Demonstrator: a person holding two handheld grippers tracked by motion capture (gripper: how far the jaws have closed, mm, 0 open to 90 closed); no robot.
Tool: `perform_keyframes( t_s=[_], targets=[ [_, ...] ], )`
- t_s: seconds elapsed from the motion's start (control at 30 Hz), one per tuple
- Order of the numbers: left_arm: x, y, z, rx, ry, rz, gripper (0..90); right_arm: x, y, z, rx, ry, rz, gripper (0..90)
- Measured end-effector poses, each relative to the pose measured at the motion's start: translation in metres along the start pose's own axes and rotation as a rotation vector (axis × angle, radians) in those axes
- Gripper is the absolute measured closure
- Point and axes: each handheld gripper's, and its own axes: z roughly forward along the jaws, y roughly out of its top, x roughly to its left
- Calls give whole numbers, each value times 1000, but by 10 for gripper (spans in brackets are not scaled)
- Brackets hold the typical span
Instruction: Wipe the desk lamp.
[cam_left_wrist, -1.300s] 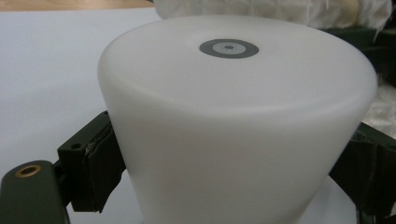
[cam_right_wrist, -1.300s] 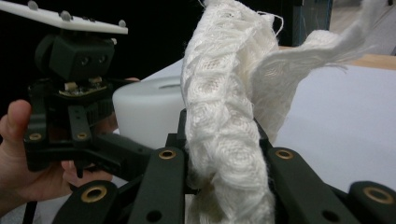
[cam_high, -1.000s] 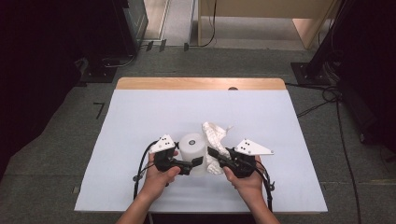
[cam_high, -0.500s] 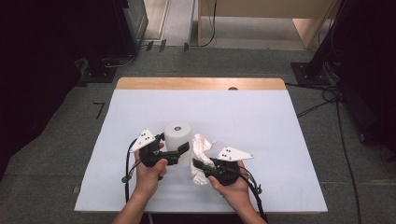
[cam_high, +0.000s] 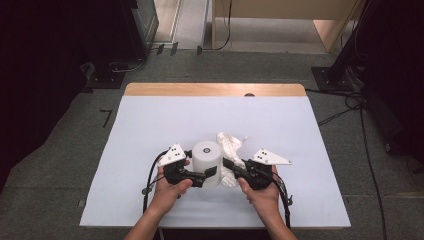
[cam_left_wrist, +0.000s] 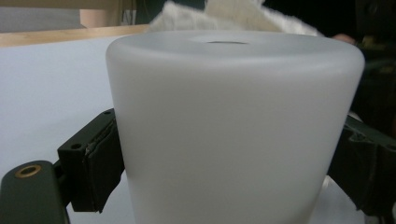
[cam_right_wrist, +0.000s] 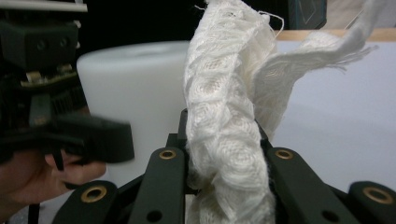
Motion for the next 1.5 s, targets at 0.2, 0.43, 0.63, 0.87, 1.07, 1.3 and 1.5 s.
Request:
perform_keyframes(
  t_s=[0.2,0.43,0.63,0.87,1.07,1.3,1.5],
  targets=[
    [-1,-2,4,20,43,34,85,1,6,-6,-28,18,-26,754],
    [7,-3,5,-28,120,59,85,0,6,-6,-21,-7,-47,753],
    [18,-13,13,-6,229,144,85,-7,6,-9,-30,-43,-32,754],
    [22,-16,12,10,240,142,84,-9,6,-11,-35,-52,-31,752],
    [10,-20,9,24,290,109,64,-10,7,-13,-39,-60,-34,752],
    [-9,-21,15,-8,450,68,39,-10,7,-13,-45,-67,-37,752],
    [-13,-23,23,17,509,52,69,-10,5,-11,-32,-65,-41,752]
  ],
)
